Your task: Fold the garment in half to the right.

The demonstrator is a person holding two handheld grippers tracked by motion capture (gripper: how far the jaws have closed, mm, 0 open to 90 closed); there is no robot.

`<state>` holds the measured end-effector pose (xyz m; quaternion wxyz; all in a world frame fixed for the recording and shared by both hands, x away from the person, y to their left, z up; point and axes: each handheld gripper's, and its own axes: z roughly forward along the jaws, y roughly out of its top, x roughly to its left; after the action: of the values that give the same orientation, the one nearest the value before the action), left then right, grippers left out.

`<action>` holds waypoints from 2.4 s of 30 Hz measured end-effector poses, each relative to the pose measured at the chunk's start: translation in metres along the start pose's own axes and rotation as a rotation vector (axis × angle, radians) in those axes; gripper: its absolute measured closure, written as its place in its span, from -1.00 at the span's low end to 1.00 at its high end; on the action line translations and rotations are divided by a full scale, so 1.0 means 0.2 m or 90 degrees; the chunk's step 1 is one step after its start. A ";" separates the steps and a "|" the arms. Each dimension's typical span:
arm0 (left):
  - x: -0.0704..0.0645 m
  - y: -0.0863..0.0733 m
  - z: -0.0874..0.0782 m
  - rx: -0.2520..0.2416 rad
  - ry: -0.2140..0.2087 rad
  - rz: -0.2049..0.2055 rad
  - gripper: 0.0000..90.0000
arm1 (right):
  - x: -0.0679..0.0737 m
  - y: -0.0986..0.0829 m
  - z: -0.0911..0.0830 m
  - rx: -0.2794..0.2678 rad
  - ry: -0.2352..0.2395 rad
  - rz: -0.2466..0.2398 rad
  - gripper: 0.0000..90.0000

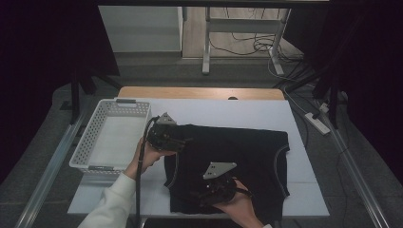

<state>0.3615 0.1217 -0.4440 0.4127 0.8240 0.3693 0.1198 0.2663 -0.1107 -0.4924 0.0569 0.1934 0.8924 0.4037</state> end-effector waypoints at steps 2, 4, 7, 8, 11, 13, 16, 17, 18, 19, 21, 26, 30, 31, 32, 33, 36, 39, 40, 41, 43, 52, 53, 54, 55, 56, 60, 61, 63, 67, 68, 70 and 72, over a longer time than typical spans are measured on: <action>0.01 0.00 -0.01 -0.002 0.001 -0.001 -0.58 | 0.01 0.01 0.02 0.004 0.005 -0.005 -0.38; 0.01 0.00 -0.01 -0.004 0.003 -0.002 -0.58 | 0.02 0.03 0.04 0.007 0.007 -0.013 -0.39; 0.01 0.00 -0.02 -0.005 0.007 -0.004 -0.58 | 0.04 0.05 0.06 0.009 0.011 -0.022 -0.39; 0.01 0.00 -0.02 -0.005 0.010 -0.004 -0.58 | 0.05 0.05 0.07 0.011 0.014 -0.022 -0.39; 0.01 0.01 -0.02 -0.008 0.015 -0.002 -0.58 | 0.07 0.06 0.10 0.024 0.014 -0.038 -0.40; 0.00 0.02 -0.02 -0.007 0.015 0.005 -0.58 | 0.09 0.06 0.11 0.026 0.018 -0.046 -0.40; 0.01 0.02 -0.02 -0.010 0.010 0.001 -0.58 | 0.11 0.08 0.13 0.033 0.019 -0.051 -0.42; 0.01 0.02 -0.02 -0.009 0.011 0.001 -0.58 | 0.11 0.09 0.14 0.038 0.019 -0.053 -0.43; 0.02 0.02 -0.02 -0.009 0.011 0.000 -0.58 | 0.12 0.10 0.15 0.041 0.016 -0.056 -0.43; 0.02 0.02 -0.02 -0.009 0.010 -0.001 -0.58 | 0.12 0.11 0.17 0.043 0.015 -0.062 -0.44; 0.02 0.03 -0.02 -0.009 0.008 0.000 -0.58 | 0.13 0.12 0.20 0.053 0.018 -0.061 -0.46; 0.02 0.03 -0.03 -0.012 0.008 0.001 -0.58 | 0.16 0.15 0.28 0.078 0.003 -0.071 -0.52; 0.02 0.03 -0.03 -0.014 0.009 -0.003 -0.58 | 0.18 0.16 0.35 0.099 -0.011 -0.078 -0.59; 0.03 0.03 -0.03 -0.014 0.009 -0.003 -0.58 | 0.19 0.17 0.36 0.104 -0.018 -0.083 -0.60; 0.03 0.03 -0.03 -0.013 0.008 -0.004 -0.58 | 0.19 0.17 0.38 0.105 -0.020 -0.086 -0.60; 0.03 0.03 -0.03 -0.011 0.007 -0.003 -0.58 | 0.19 0.17 0.39 0.108 -0.024 -0.090 -0.61; 0.03 0.03 -0.03 -0.011 0.006 -0.004 -0.59 | 0.20 0.17 0.41 0.116 -0.034 -0.088 -0.62; 0.03 0.03 -0.02 -0.010 0.006 -0.004 -0.59 | 0.20 0.17 0.43 0.129 -0.044 -0.091 -0.62; 0.03 0.03 -0.02 -0.010 0.005 -0.004 -0.59 | 0.20 0.17 0.44 0.132 -0.044 -0.089 -0.62; 0.03 0.02 -0.02 -0.010 0.006 -0.003 -0.59 | 0.21 0.17 0.45 0.137 -0.047 -0.091 -0.62; 0.03 0.02 -0.03 -0.011 0.006 -0.003 -0.59 | 0.22 0.17 0.46 0.146 -0.053 -0.100 -0.62; 0.05 0.02 -0.03 -0.013 0.009 -0.011 -0.59 | 0.19 0.16 0.42 0.150 -0.060 -0.085 -0.06; 0.05 0.02 -0.03 -0.013 0.009 -0.012 -0.59 | 0.18 0.16 0.41 0.149 -0.063 -0.086 0.07; 0.05 0.02 -0.03 -0.013 0.009 -0.012 -0.59 | 0.18 0.16 0.41 0.149 -0.063 -0.086 0.07; 0.05 0.02 -0.03 -0.012 0.009 -0.012 -0.59 | 0.16 0.15 0.40 0.149 -0.067 -0.088 0.28; 0.05 0.02 -0.03 -0.012 0.009 -0.012 -0.59 | 0.16 0.15 0.39 0.148 -0.069 -0.088 0.35; 0.06 0.01 -0.04 -0.013 0.013 -0.015 -0.59 | 0.14 0.14 0.38 0.146 -0.074 -0.087 0.66; 0.06 0.01 -0.04 -0.013 0.015 -0.017 -0.59 | 0.13 0.14 0.37 0.148 -0.072 -0.083 0.69; 0.07 0.01 -0.04 -0.015 0.017 -0.019 -0.59 | 0.12 0.14 0.36 0.146 -0.064 -0.073 0.72; 0.08 0.01 -0.05 -0.018 0.021 -0.022 -0.59 | 0.10 0.15 0.33 0.121 -0.044 -0.051 0.74; 0.09 0.01 -0.05 -0.018 0.024 -0.023 -0.59 | 0.09 0.15 0.32 0.109 -0.041 -0.048 0.74; 0.09 0.01 -0.06 -0.020 0.027 -0.026 -0.59 | 0.09 0.16 0.30 0.094 -0.038 -0.044 0.74; 0.10 0.01 -0.06 -0.020 0.030 -0.030 -0.59 | 0.09 0.16 0.28 0.079 -0.031 -0.036 0.74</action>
<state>0.3710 0.1425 -0.4374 0.4198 0.8053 0.3963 0.1348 0.2740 -0.0452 -0.5040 0.0781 0.1812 0.9192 0.3407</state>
